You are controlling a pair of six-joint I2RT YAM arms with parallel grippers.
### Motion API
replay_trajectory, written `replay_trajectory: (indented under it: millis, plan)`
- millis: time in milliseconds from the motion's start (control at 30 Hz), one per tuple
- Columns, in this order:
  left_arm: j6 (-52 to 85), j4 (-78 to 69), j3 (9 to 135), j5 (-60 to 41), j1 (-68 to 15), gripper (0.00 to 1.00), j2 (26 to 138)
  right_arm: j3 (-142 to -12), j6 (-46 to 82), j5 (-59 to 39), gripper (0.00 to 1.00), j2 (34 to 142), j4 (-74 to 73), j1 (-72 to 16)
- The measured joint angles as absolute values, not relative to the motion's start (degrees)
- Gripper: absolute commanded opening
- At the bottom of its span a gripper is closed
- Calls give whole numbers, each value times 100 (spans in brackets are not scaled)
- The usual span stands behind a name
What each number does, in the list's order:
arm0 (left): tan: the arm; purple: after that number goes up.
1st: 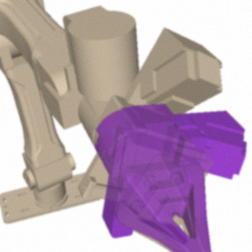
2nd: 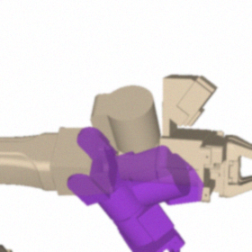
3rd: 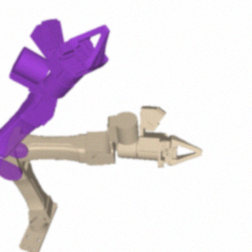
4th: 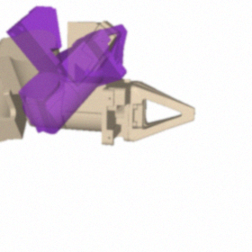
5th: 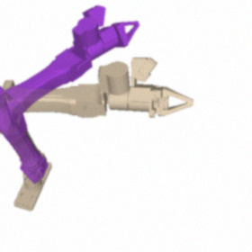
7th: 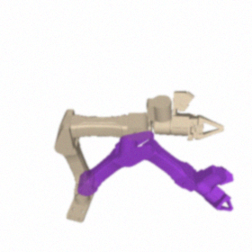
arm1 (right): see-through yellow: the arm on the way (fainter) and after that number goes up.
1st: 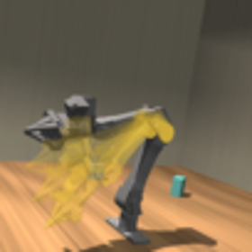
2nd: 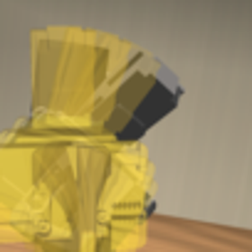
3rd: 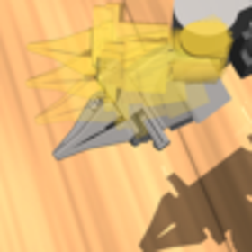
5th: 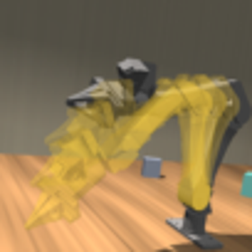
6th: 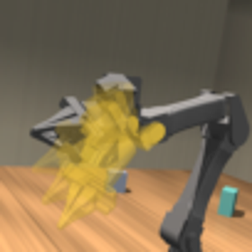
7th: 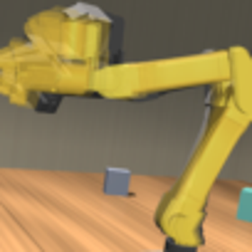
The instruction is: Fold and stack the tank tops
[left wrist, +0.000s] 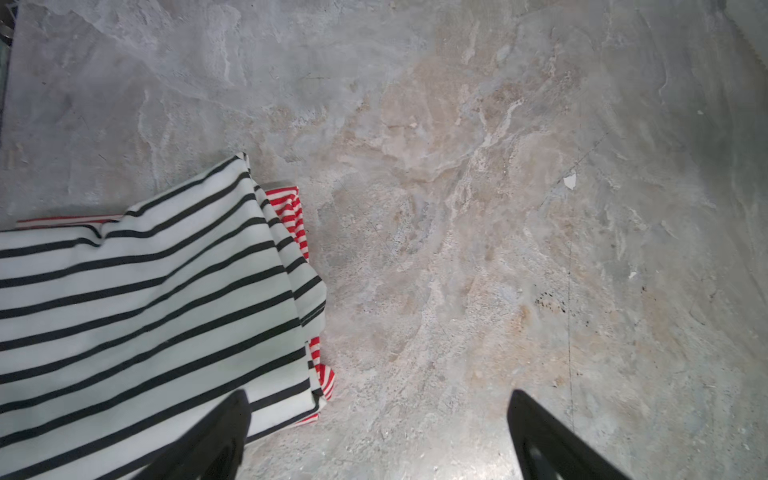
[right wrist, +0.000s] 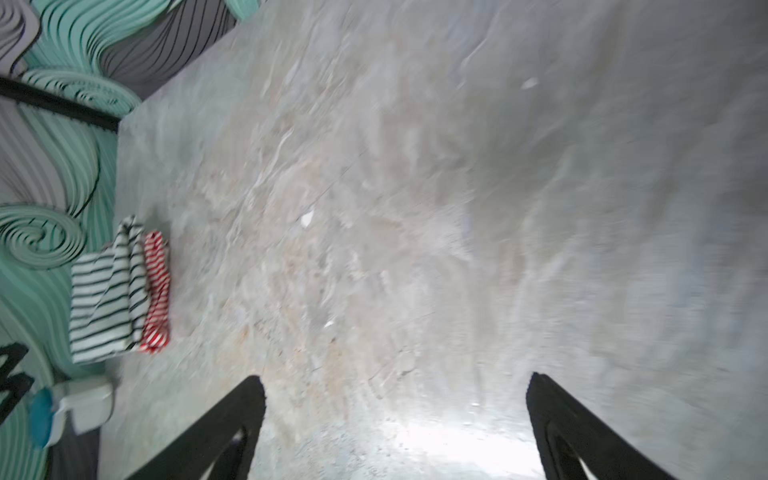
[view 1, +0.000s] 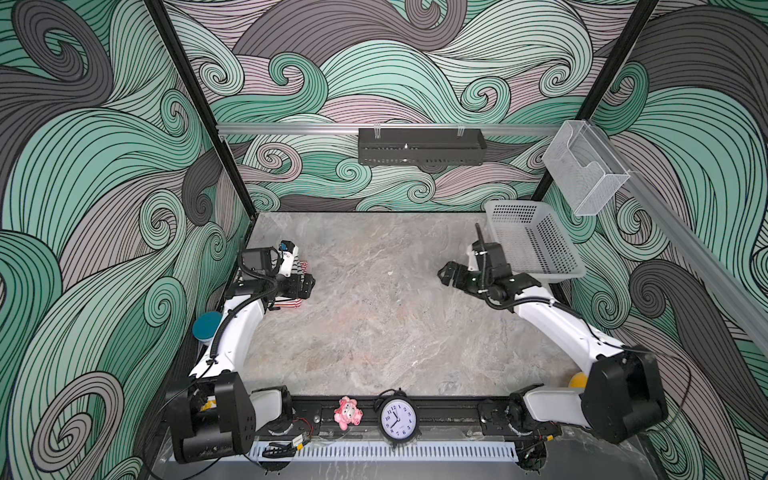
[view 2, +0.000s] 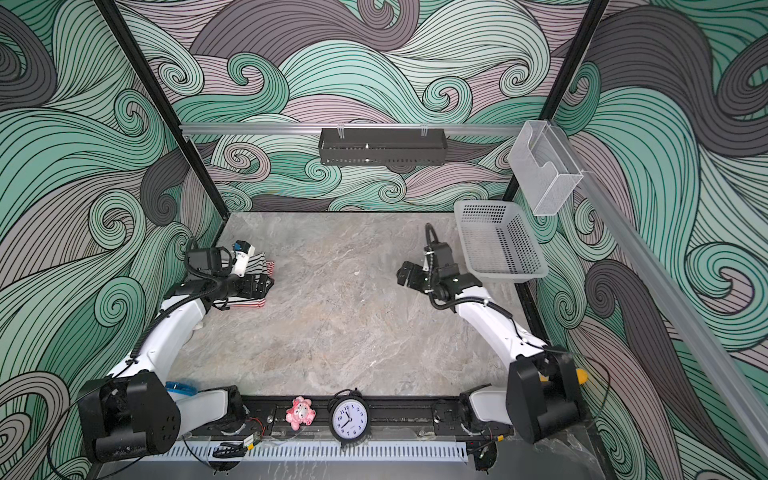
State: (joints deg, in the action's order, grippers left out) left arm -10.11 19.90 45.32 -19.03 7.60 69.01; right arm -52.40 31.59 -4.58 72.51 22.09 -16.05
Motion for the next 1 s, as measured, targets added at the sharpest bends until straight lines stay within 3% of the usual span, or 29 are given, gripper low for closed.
replay_trajectory:
  millis: [267,467,667,1000]
  plan:
    - [-401,-403,3256,-1953,696,99,7649,-4289,2482,996,99,6121,2349,-305]
    - [-213,-2001,2589,-1555,650,99,7747,-3168,2112,1745,99,6027,1468,-106]
    - [-217,-3350,2429,-1288,550,99,8246,-2110,1406,1765,99,6069,-519,-106]
    - [-193,-3837,2434,-1063,543,99,8707,-2032,530,1109,99,7384,-3033,-104]
